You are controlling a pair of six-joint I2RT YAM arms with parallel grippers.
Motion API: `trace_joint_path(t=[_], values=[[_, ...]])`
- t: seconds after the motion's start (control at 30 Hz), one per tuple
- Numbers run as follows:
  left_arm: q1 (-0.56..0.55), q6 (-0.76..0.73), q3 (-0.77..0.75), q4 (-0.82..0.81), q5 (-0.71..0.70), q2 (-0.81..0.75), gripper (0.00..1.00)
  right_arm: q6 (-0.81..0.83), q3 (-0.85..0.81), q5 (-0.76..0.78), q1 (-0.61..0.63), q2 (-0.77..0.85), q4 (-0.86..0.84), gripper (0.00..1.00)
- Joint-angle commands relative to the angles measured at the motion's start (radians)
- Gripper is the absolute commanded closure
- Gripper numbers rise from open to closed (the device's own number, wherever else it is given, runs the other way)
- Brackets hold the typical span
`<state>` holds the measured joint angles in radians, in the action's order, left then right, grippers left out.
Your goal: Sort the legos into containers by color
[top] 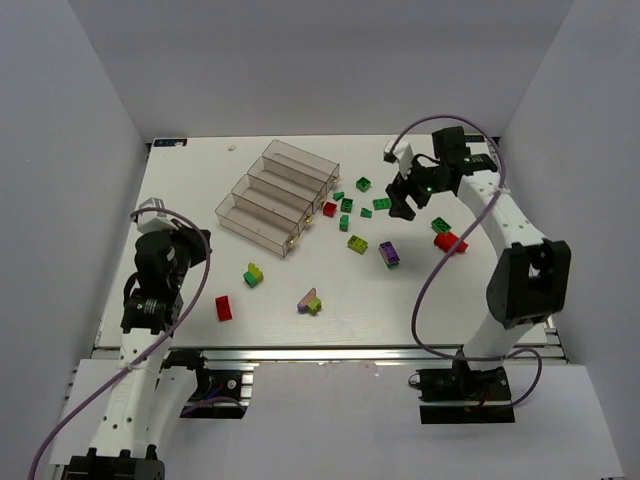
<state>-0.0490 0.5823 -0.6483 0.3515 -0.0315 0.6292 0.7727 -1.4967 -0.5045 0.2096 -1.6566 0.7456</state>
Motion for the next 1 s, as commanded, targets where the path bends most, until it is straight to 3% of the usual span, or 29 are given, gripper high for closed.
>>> trace_joint_path(t=[0.0, 0.07, 0.1, 0.13, 0.17, 0.2, 0.23, 0.27, 0.3, 0.33, 0.47, 0.6, 0.97], values=[[-0.002, 0.017, -0.057, -0.009, 0.060, 0.026, 0.96, -0.070, -0.091, -0.112, -0.004, -0.061, -0.066, 0.19], [-0.002, 0.021, -0.065, -0.014, 0.061, 0.033, 0.83, -0.183, -0.131, -0.124, -0.004, -0.129, -0.116, 0.34], [-0.002, 0.021, -0.071, -0.011, 0.056, 0.036, 0.76, -0.209, -0.157, -0.132, -0.003, -0.155, -0.133, 0.55], [-0.002, 0.022, -0.079, -0.006, 0.048, 0.038, 0.60, -0.229, -0.215, -0.158, -0.004, -0.184, -0.146, 0.61], [-0.002, 0.025, -0.079, -0.003, 0.047, 0.037, 0.49, -0.252, -0.239, -0.167, -0.003, -0.240, -0.163, 0.63], [-0.002, 0.034, -0.079, 0.000, 0.045, 0.037, 0.41, -0.319, -0.259, -0.152, -0.003, -0.267, -0.187, 0.58], [-0.002, 0.040, -0.077, 0.001, 0.045, 0.032, 0.31, -0.352, -0.279, -0.132, -0.001, -0.296, -0.236, 0.48], [-0.002, 0.048, -0.076, 0.003, 0.045, 0.032, 0.28, -0.383, -0.327, -0.112, -0.003, -0.354, -0.256, 0.39], [-0.002, 0.062, -0.076, 0.003, 0.045, 0.032, 0.25, -0.423, -0.359, -0.068, -0.003, -0.385, -0.267, 0.30], [-0.002, 0.068, -0.076, 0.004, 0.045, 0.030, 0.23, -0.438, -0.391, -0.059, -0.003, -0.444, -0.281, 0.28], [-0.002, 0.106, -0.068, 0.018, 0.047, 0.026, 0.21, -0.454, -0.581, -0.005, 0.004, -0.586, -0.261, 0.23], [-0.002, 0.152, -0.056, 0.023, 0.045, 0.000, 0.20, -0.395, -0.657, 0.064, 0.013, -0.680, -0.267, 0.19], [-0.002, 0.172, -0.071, 0.089, 0.013, -0.002, 0.20, -0.329, -0.683, 0.096, 0.036, -0.787, -0.319, 0.18]])
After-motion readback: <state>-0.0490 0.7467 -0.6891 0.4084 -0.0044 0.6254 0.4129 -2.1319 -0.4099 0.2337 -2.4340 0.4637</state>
